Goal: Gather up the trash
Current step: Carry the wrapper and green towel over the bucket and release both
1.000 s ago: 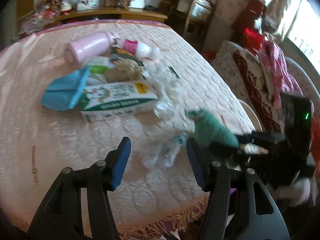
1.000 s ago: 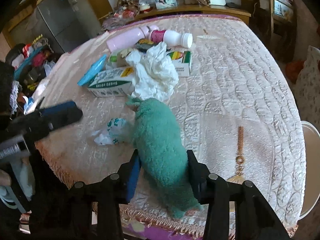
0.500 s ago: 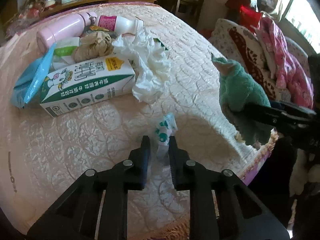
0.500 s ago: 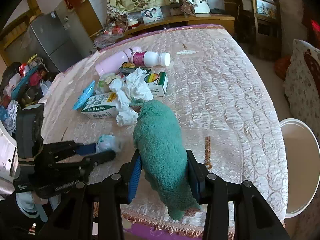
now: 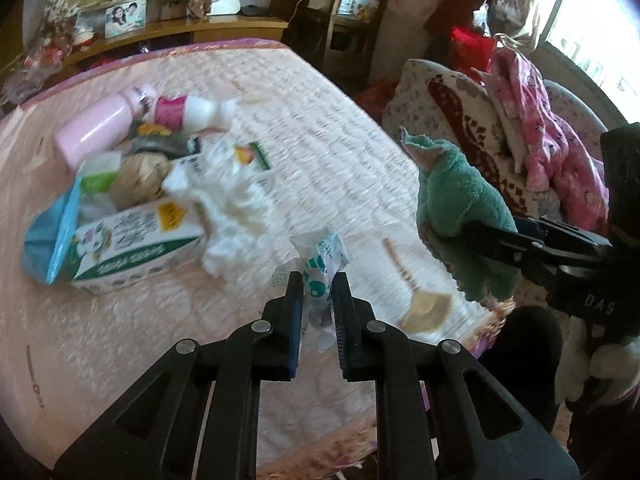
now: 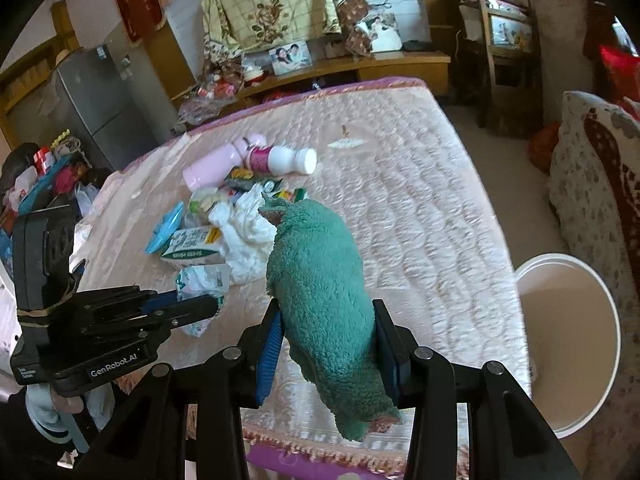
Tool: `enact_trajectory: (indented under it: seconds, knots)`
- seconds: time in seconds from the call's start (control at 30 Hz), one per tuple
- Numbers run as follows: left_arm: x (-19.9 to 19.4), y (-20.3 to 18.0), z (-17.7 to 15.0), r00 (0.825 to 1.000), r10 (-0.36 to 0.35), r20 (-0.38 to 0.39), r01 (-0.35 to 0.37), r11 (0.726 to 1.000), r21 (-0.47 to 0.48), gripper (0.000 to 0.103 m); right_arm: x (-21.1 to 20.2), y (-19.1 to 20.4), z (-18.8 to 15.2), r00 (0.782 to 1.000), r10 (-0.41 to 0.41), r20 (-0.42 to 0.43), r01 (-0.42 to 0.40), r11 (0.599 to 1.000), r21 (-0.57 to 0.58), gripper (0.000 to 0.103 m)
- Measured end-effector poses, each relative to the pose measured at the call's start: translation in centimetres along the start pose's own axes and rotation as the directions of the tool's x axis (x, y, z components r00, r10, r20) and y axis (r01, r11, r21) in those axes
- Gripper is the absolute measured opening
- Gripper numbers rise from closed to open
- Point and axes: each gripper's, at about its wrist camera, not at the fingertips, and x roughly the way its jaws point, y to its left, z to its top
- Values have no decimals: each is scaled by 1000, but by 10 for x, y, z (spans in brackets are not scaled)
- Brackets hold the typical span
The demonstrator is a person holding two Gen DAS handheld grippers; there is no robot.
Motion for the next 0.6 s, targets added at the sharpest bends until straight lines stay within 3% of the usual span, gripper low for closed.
enact_trajectory:
  seconds: [0.6]
  knots:
    - [25, -97, 42, 995, -104, 7, 102, 986, 130, 12, -52, -84, -5, 986, -150, 68, 141, 982, 129, 41]
